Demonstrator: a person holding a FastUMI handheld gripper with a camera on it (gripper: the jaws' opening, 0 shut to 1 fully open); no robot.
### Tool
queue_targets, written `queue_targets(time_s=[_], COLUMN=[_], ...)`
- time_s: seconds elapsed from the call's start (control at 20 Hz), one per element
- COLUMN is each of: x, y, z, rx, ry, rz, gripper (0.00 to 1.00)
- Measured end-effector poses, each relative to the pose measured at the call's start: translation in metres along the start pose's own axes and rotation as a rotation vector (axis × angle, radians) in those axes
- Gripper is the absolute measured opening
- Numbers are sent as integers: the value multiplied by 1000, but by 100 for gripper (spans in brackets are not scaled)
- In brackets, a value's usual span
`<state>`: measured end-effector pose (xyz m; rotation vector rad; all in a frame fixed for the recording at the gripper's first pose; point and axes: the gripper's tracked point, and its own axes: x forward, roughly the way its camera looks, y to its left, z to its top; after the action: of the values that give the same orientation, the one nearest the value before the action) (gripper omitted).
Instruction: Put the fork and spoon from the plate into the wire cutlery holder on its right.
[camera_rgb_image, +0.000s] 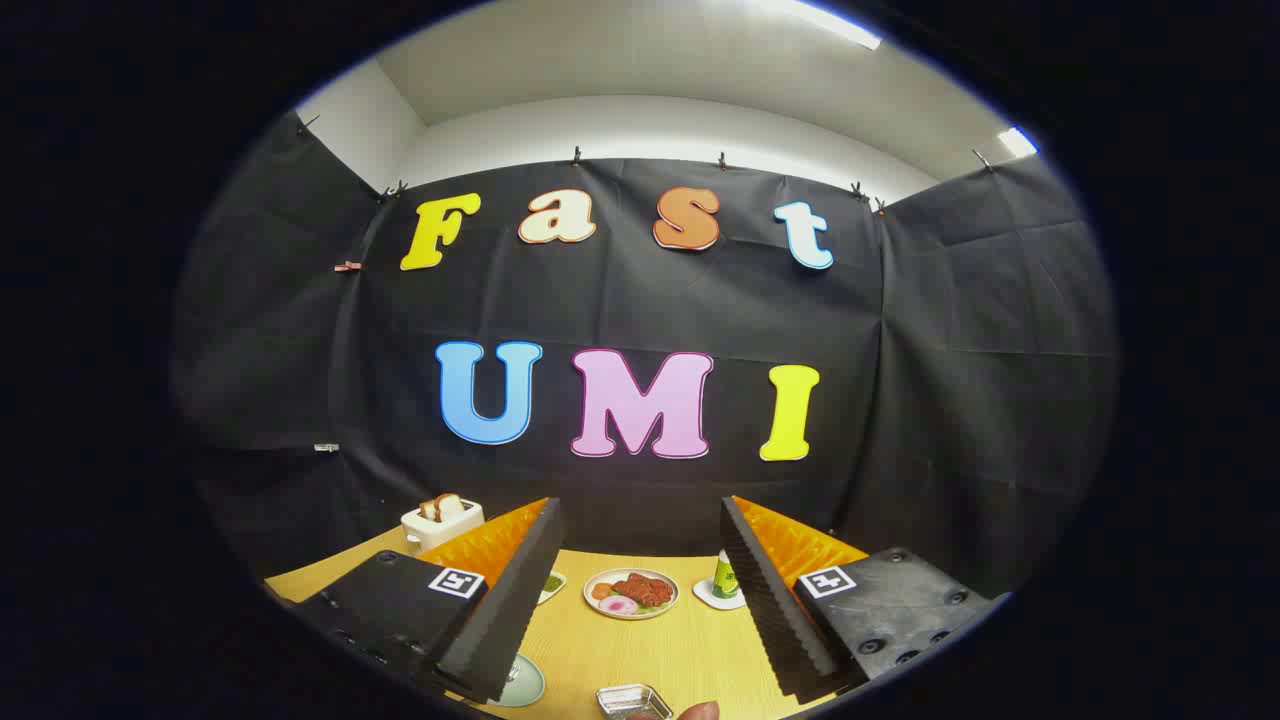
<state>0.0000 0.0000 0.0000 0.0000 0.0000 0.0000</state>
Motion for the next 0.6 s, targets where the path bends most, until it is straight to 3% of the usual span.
queue_targets(time_s=[0.6], x=[3], y=[-1], z=[0], rx=[3], ry=[2], rz=[-1], gripper=[98])
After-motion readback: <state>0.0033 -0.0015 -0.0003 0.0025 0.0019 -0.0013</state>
